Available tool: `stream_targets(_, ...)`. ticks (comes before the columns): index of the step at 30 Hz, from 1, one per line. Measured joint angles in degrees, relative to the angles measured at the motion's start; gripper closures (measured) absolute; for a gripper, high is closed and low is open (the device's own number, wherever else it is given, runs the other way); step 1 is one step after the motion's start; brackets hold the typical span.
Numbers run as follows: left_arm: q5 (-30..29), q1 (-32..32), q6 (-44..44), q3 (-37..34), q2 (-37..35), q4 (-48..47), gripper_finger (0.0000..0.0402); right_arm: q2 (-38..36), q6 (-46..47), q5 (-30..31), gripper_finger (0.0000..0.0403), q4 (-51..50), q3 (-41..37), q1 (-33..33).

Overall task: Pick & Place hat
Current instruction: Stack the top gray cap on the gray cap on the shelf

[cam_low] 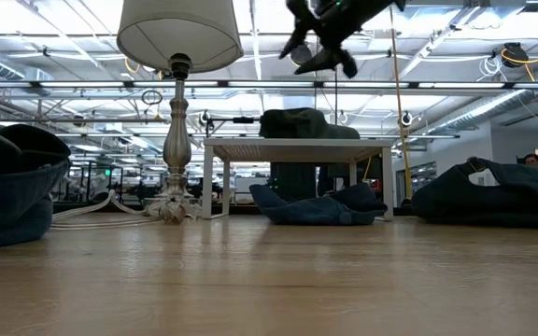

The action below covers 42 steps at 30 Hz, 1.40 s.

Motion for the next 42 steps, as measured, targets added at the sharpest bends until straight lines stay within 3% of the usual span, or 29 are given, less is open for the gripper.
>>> stream_targets(8, -0.1, 0.0, -1.9, 0.0, 0.0, 0.0, 0.0247, -4.5, -5.5, -9.3, 0.0219, -11.7, 0.1, -16.1)
stream_targets(15, -2.3, 0.0, -7.9, 0.0, 0.0, 0.3, 0.0247, -4.4, -9.8, -31.4, 0.0212, -10.6, 0.1, -32.8)
stream_targets(21, -6.9, 0.0, -15.1, 0.0, 0.0, 0.5, 0.0247, -4.1, -10.9, -45.2, 0.0187, -9.0, 0.1, -43.8)
stream_targets(29, -10.6, 2.1, -20.5, 0.0, 0.0, 3.2, 0.0247, -3.6, -9.2, -55.1, 0.0106, -6.5, -8.4, -51.2)
stream_targets(34, -10.5, 3.7, -21.0, 0.0, 0.0, 3.4, 0.0247, -3.6, 1.1, -65.8, 0.0060, 13.0, -19.5, -54.5)
stream_targets(38, -8.9, 4.6, -22.3, 0.0, 0.0, 3.4, 0.0247, -3.6, 7.4, -67.5, 0.0050, 23.2, -25.6, -55.6)
stream_targets(42, -7.5, 4.8, -23.5, 0.0, 0.0, 3.4, 0.0247, -3.6, 6.7, -67.5, 0.0052, 23.9, -27.5, -54.9)
